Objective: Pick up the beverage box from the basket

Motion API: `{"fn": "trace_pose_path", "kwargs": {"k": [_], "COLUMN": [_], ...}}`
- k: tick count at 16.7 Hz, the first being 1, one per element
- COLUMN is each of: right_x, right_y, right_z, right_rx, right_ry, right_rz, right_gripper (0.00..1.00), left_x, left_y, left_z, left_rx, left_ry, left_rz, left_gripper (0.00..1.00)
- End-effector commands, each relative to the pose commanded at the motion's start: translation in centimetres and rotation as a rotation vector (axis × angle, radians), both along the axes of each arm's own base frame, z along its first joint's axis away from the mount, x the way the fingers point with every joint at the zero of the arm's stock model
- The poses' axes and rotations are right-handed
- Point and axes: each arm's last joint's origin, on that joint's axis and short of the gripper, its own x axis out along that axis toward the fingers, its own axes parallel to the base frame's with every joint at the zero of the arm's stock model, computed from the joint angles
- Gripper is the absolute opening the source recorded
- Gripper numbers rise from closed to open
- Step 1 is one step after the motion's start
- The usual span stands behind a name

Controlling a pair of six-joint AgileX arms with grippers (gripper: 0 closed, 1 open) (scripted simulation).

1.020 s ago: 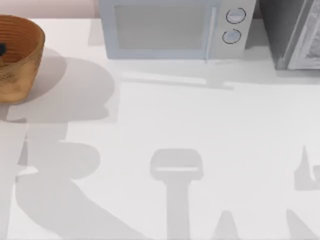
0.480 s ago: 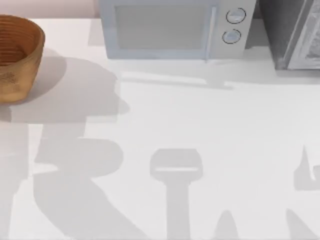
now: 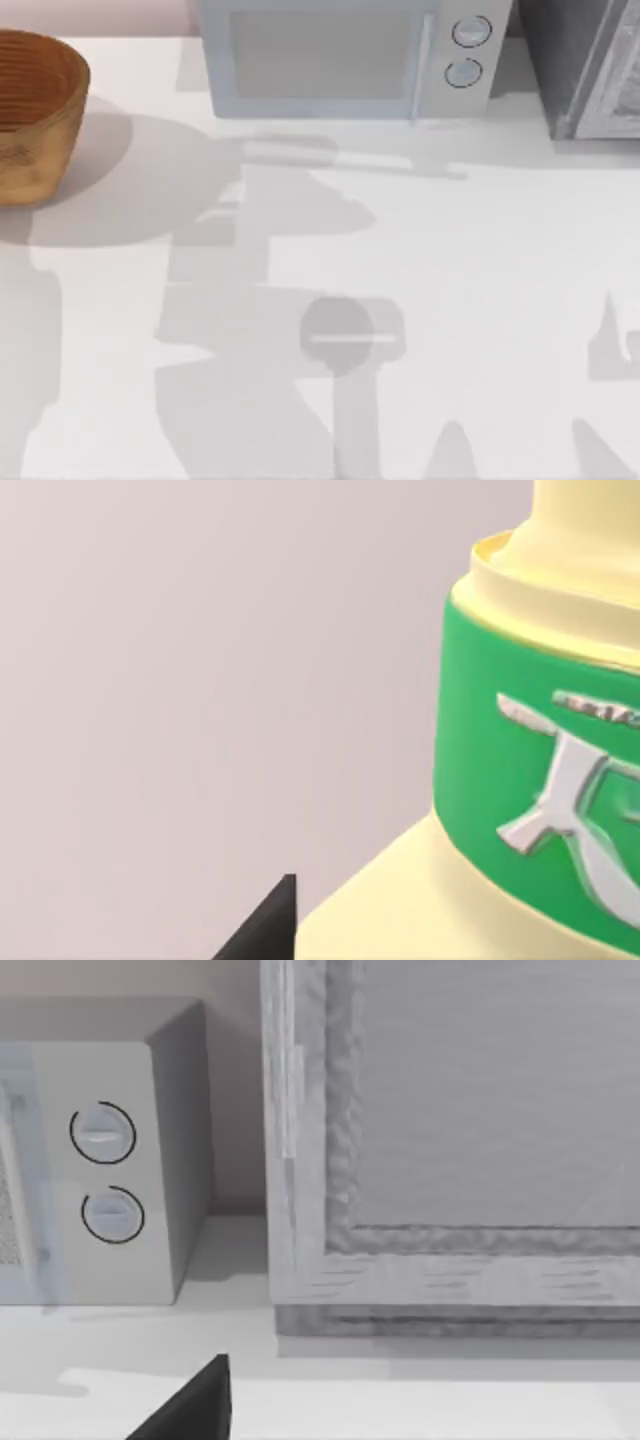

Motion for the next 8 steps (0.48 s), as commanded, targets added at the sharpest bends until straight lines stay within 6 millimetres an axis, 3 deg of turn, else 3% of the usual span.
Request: {"fn": "trace_pose_path", "kwargs": {"k": [3, 8], "right_x": [0.0, 0.0], "right_y": [0.0, 0.0], "right_z": [0.0, 0.0], "right_rx": [0.0, 0.0], "right_ry": [0.0, 0.0], "right_rz": [0.0, 0.0], "right_gripper": [1.0, 1.0], "left_x": [-0.31, -0.29], "left_y": [-0.06, -0.02], "left_z": [1.35, 1.15], "left_rx": [-0.001, 0.0], "left_ry": [0.001, 0.005], "left_rz": [0.0, 0.001], "left_gripper": [0.0, 0.0]}}
